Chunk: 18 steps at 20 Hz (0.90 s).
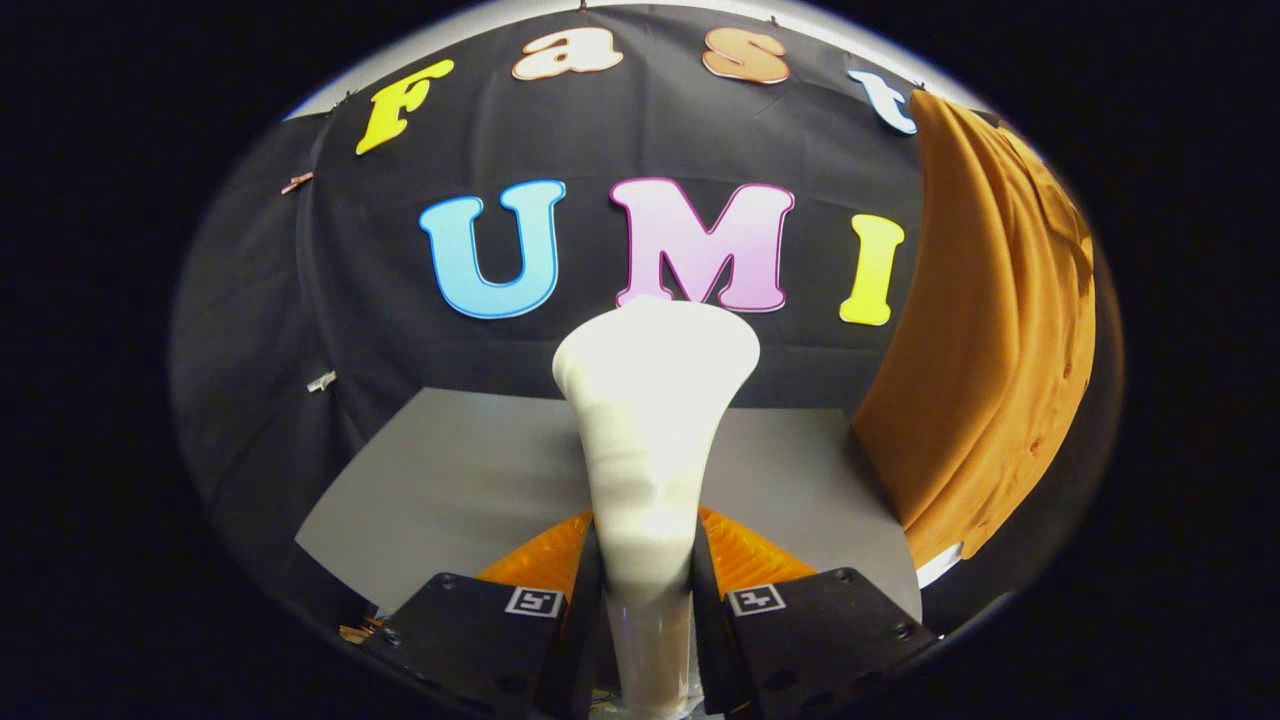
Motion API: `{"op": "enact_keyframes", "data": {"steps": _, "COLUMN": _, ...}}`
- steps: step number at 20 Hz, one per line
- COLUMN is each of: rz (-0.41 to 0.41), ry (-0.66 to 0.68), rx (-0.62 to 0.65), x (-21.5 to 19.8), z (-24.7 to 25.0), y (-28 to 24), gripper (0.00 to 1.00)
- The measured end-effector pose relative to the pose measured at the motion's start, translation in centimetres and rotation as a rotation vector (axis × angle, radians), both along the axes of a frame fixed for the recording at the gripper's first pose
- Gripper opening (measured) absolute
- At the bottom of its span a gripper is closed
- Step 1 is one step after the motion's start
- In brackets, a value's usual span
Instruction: Iron the clothes twice with a garment steamer, once on the left side and once on the right side.
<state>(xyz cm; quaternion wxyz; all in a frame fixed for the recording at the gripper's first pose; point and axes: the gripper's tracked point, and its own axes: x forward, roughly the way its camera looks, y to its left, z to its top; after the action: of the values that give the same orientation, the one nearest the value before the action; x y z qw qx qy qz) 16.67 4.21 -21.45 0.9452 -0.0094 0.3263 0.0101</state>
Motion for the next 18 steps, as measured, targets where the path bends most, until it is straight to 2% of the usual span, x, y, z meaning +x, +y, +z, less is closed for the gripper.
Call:
{"op": "enact_keyframes", "data": {"steps": 7, "rz": -0.065, "ry": -0.087, "rx": 0.022, "x": -4.9, "z": 4.4, "y": 0.4, "gripper": 0.45}}
{"op": "enact_keyframes", "data": {"steps": 13, "rz": -0.104, "ry": -0.138, "rx": -0.016, "x": -10.5, "z": 6.7, "y": 1.4, "gripper": 0.45}}
{"op": "enact_keyframes", "data": {"steps": 18, "rz": -0.184, "ry": -0.191, "rx": -0.05, "x": -14.3, "z": 9.0, "y": -0.8, "gripper": 0.45}}
